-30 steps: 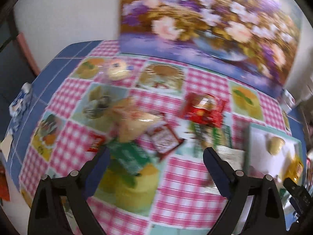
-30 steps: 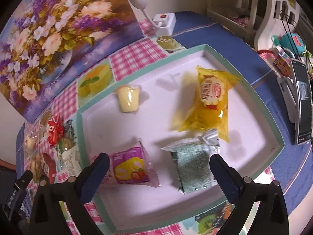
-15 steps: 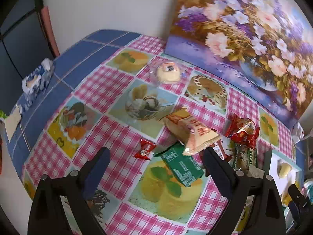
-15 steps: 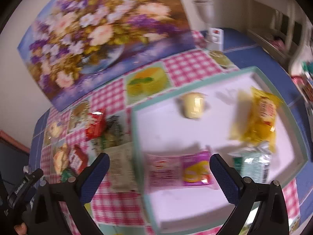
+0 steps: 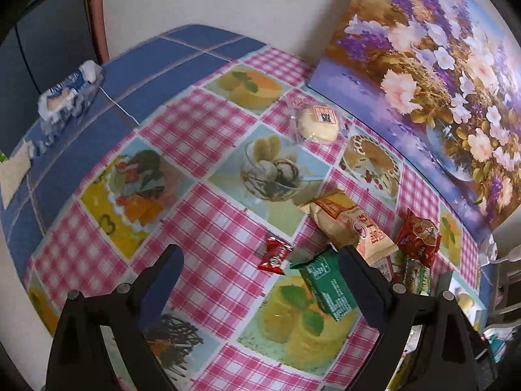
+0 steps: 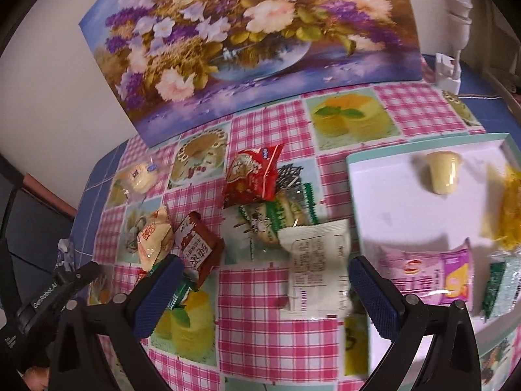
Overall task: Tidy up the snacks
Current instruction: 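Grasp the green packet with the left tool while the right tool grasps the white packet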
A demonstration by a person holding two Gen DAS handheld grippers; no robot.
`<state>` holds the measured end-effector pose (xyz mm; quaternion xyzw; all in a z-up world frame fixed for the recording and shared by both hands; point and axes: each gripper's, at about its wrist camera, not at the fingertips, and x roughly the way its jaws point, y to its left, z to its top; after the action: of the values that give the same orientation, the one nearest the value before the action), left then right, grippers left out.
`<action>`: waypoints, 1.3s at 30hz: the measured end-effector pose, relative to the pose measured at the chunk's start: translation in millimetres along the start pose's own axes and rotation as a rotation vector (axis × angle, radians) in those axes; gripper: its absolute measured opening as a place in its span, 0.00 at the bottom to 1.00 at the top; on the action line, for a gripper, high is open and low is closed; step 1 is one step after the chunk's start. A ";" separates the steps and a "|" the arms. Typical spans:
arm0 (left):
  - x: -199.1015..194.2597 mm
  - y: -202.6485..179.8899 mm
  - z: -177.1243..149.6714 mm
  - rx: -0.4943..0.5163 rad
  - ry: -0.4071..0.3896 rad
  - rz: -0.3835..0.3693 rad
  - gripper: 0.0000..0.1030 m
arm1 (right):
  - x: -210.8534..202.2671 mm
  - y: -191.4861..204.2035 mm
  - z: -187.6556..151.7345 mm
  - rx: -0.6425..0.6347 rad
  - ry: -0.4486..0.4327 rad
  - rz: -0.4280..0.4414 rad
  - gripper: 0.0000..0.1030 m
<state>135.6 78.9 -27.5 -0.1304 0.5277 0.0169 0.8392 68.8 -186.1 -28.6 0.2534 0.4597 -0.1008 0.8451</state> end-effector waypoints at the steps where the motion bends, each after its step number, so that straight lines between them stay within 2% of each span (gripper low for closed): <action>1: 2.6 -2.2 -0.8 0.003 0.009 -0.010 0.93 | 2.4 1.2 0.0 0.001 0.005 0.000 1.00; 4: 13.0 -15.4 -3.0 0.040 0.045 -0.046 0.93 | 11.4 1.7 -0.1 -0.003 0.024 -0.010 0.95; 6: 20.1 -25.4 -5.1 0.063 0.071 -0.075 0.93 | 15.5 -0.3 0.0 -0.004 0.036 -0.018 0.86; 11: 36.3 -48.1 -12.5 0.116 0.125 -0.130 0.93 | 25.1 -6.3 -1.6 0.004 0.063 -0.039 0.79; 17: 53.8 -65.6 -20.5 0.167 0.149 -0.110 0.93 | 32.8 -16.2 -1.9 0.020 0.079 -0.069 0.69; 25: 72.9 -72.4 -24.6 0.189 0.164 -0.064 0.92 | 34.7 -28.1 -0.4 0.057 0.076 -0.085 0.67; 27: 74.2 -70.7 -24.7 0.186 0.168 -0.052 0.89 | 34.6 -28.0 -0.2 0.059 0.077 -0.083 0.66; 29: 74.4 -68.7 -24.4 0.183 0.168 -0.034 0.79 | 35.2 -25.9 -0.9 0.052 0.081 -0.087 0.65; 33: 72.5 -64.5 -24.4 0.185 0.169 -0.014 0.77 | 36.8 -20.8 -1.9 0.036 0.098 -0.061 0.63; 35: 71.5 -63.1 -25.0 0.187 0.170 -0.011 0.62 | 38.1 -18.6 -2.4 0.031 0.107 -0.043 0.61; 36: 71.6 -62.8 -25.1 0.188 0.169 -0.001 0.58 | 38.7 -17.5 -2.5 0.027 0.111 -0.037 0.60; 38: 70.5 -58.8 -26.4 0.197 0.169 0.030 0.44 | 39.0 -17.6 -2.6 0.025 0.111 -0.036 0.61; 39: 70.8 -58.2 -26.4 0.199 0.168 0.041 0.43 | 39.3 -18.2 -2.4 0.025 0.110 -0.044 0.60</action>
<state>153.4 8.8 -89.6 -0.0366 0.5977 -0.0291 0.8004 81.6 -197.9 -68.3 0.2589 0.5096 -0.1108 0.8130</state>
